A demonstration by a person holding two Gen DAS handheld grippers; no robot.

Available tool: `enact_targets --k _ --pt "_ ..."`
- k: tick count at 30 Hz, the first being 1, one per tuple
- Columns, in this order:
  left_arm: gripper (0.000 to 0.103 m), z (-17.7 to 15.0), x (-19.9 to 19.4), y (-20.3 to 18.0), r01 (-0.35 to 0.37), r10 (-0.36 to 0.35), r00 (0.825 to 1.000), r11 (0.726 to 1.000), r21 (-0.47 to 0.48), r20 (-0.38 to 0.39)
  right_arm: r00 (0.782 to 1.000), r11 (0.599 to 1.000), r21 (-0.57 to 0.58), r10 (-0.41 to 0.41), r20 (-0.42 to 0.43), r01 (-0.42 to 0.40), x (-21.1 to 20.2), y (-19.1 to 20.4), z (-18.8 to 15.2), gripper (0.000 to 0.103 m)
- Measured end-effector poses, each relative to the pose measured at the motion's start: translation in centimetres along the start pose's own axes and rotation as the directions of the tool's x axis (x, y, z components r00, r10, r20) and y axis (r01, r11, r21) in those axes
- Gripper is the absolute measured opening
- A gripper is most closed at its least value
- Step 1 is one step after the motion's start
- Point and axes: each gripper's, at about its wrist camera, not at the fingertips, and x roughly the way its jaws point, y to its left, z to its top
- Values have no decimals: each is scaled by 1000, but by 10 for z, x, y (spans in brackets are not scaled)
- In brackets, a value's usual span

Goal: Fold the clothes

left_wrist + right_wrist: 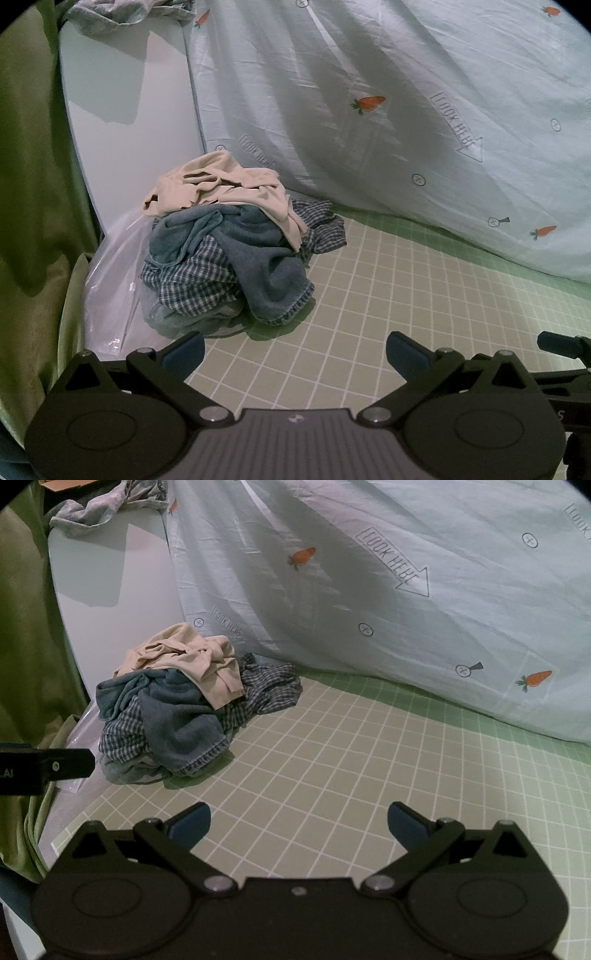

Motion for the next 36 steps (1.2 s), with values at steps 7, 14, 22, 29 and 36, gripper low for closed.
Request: enact_targets --k 7,14,22,29,36 --pt "103 1 3 1 -2 2 1000 1000 2 -8 1000 1000 4 0 -7 0 5 -1 1 103" --pt "103 6 11 8 -36 36 999 999 -19 -16 1000 1000 1 7 -16 -7 15 -1 4 103" --pt "103 19 32 20 -99 98 995 994 -43 -36 999 1000 -6 21 -30 -21 38 3 20 103" --pt "103 71 70 62 -157 156 988 984 -89 -18 998 998 -32 47 -36 -48 83 14 61 103" --pt "96 144 142 107 -187 190 982 975 -122 10 994 993 -51 107 28 -106 160 50 141 98"
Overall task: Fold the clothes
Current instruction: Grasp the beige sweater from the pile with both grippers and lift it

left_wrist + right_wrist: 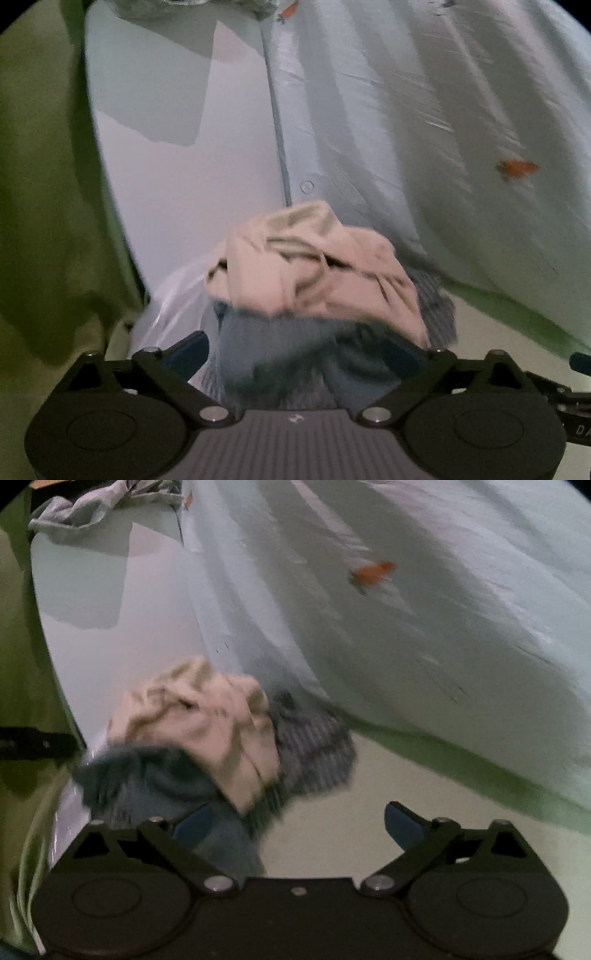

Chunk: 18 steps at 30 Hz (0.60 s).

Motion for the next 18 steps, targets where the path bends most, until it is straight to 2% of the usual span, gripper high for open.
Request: enact_targets --k 3,7,10,11,12,13,14,15,16,18 --pt "88 22 45 5 -7 6 1000 1000 -27 -26 999 999 -9 38 22 -37 46 19 34 93" --pt "81 37 94 9 1 -9 997 996 -86 -82 994 994 5 108 -4 -108 107 39 65 84" --pt "65 37 120 10 8 -25 990 992 -123 -136 990 991 18 133 -57 -132 148 50 71 81" --pt "55 36 125 10 9 -29 989 991 -136 -147 987 991 24 136 -80 -135 161 52 71 77" --pt "42 34 129 10 5 -28 988 989 -150 -151 984 989 41 145 -100 -142 171 52 70 68" --pt "34 34 131 10 -6 -18 988 987 -159 -151 981 987 58 155 -120 -149 180 52 69 61" --pt "15 34 131 10 -18 -6 989 986 -163 -150 980 986 57 161 -117 -156 179 52 70 47" --pt "9 33 130 10 -22 -4 989 985 -169 -147 979 985 54 168 -113 -162 178 52 70 22" --pt "9 34 128 11 -19 -7 990 984 -178 -142 979 984 51 174 -109 -169 176 52 70 8" --pt "7 35 116 9 -19 -2 993 984 -179 -118 982 985 13 171 -75 -170 165 54 71 5"
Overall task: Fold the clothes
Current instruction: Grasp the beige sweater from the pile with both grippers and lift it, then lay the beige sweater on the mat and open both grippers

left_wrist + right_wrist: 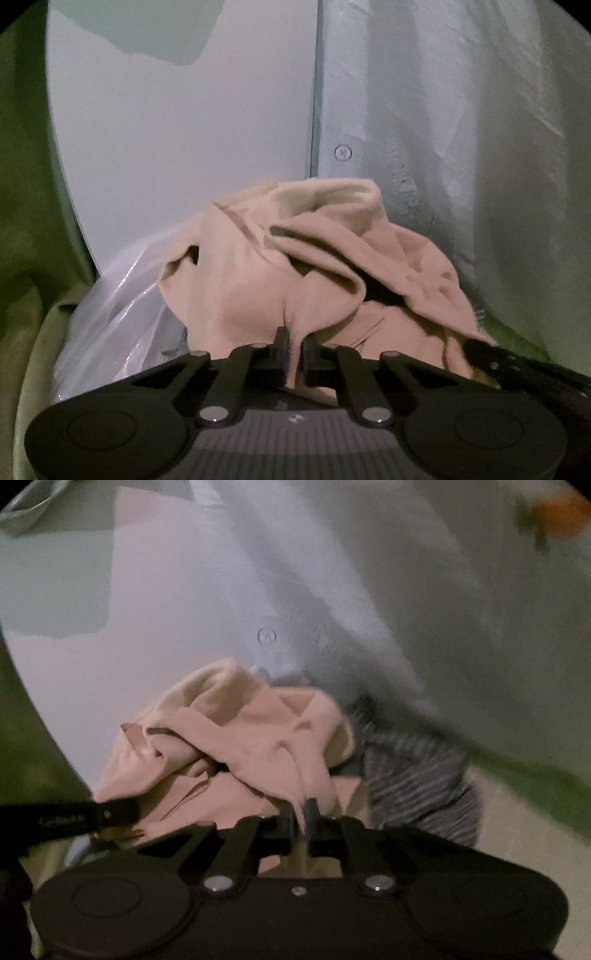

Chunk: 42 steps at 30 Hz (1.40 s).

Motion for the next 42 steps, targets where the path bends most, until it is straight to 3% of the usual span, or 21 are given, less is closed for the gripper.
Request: enact_targets --k 4,9,13,17,21,23,27,29,31,34,36,38,42 --pt "6 1 -28 -12 20 -22 997 999 35 70 993 998 -34 -42 112 46 -44 -3 -2 4" --pt "5 -15 -84 -46 87 -100 986 991 102 133 956 988 33 -152 250 149 -127 -28 -14 4" --pt "5 -41 -136 -81 170 -199 966 970 173 164 899 957 97 -291 328 274 -204 -53 -40 4" --pt "5 -85 -187 -120 275 -318 938 927 256 141 828 901 191 -434 356 390 -282 -88 -79 4" --pt "5 -151 -222 -161 392 -415 910 864 317 7 721 793 281 -608 331 540 -361 -128 -134 4" --pt "6 -190 -227 -182 424 -415 904 845 327 -100 687 736 333 -673 275 589 -395 -159 -164 4" --pt "10 -258 -230 -213 471 -387 874 826 310 -295 656 634 380 -750 89 674 -448 -211 -224 4" --pt "10 -278 -234 -223 474 -375 867 822 315 -327 637 589 401 -771 18 701 -473 -229 -253 4" --pt "16 -286 -235 -225 464 -360 870 828 313 -338 627 554 433 -778 -35 711 -495 -246 -277 5" --pt "33 -281 -231 -227 420 -330 891 861 287 -312 644 525 502 -760 -86 687 -513 -266 -294 12" --pt "47 -277 -225 -232 384 -303 906 881 276 -295 655 512 544 -750 -95 665 -521 -274 -300 30" --pt "54 -272 -214 -237 358 -280 916 893 274 -286 657 509 580 -751 -60 635 -537 -275 -309 42" --pt "66 -267 -193 -248 343 -254 924 881 325 -287 657 495 654 -754 -3 572 -555 -280 -314 58"
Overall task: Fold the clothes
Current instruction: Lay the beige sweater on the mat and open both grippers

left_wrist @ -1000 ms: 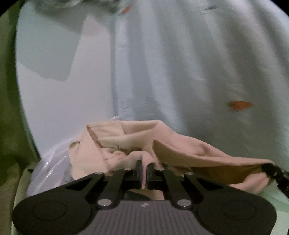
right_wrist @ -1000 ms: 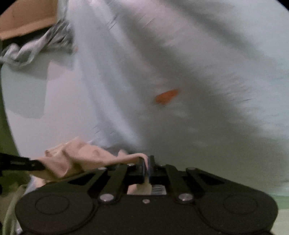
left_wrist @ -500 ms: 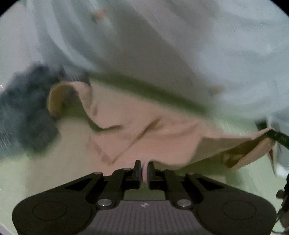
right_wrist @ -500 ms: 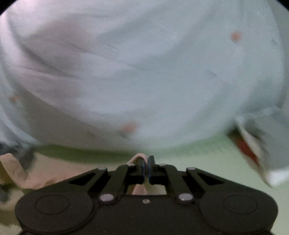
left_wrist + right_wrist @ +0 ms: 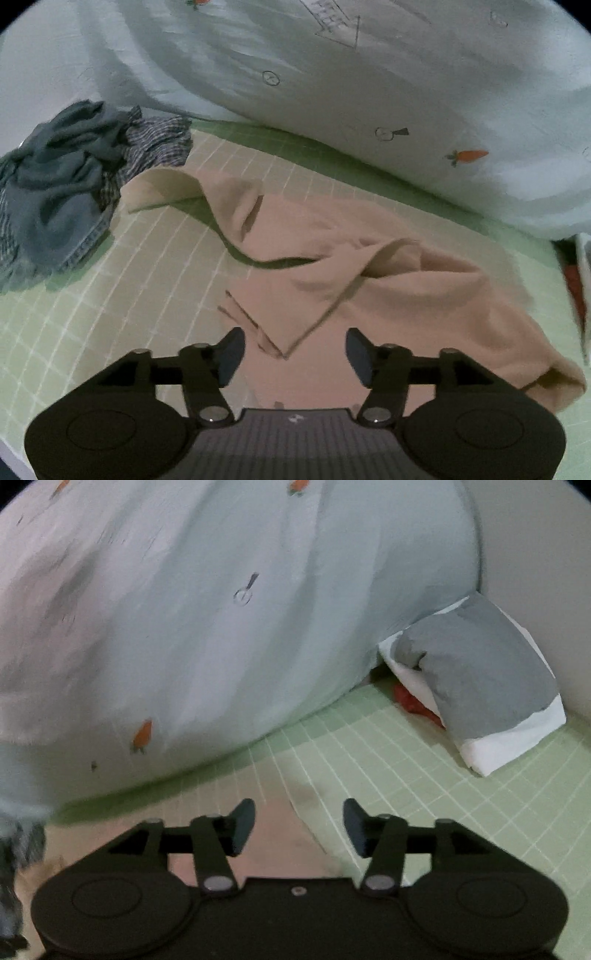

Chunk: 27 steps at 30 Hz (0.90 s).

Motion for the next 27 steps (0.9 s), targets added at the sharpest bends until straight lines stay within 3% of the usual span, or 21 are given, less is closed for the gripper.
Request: enact_targets --k 4,7,10,13,18,24,26,27 --pt "69 16 32 -4 -22 24 999 998 65 -35 999 998 52 -31 -39 33 29 -8 7 67" --pt "69 31 64 -7 -34 41 996 996 87 -81 988 997 50 -51 -144 59 76 -5 7 69" --pt "69 45 89 -10 -25 37 991 996 87 -130 968 997 23 -63 -241 70 121 -1 2 70" --pt "77 55 108 -15 4 14 990 992 125 -141 942 995 -71 -84 -325 64 160 15 -3 70" --pt "77 60 135 -32 67 -36 986 980 185 -163 917 976 -220 -86 -389 -1 207 45 -10 70" --pt "77 64 155 -46 91 -58 981 980 174 -186 897 959 -280 -92 -432 -37 232 53 -12 69" --pt "73 65 155 -46 91 -59 981 981 172 -186 894 959 -279 -88 -438 -43 230 51 -12 66" --pt "63 66 155 -46 97 -65 980 981 168 -186 896 961 -274 -81 -437 -47 228 49 -12 64"
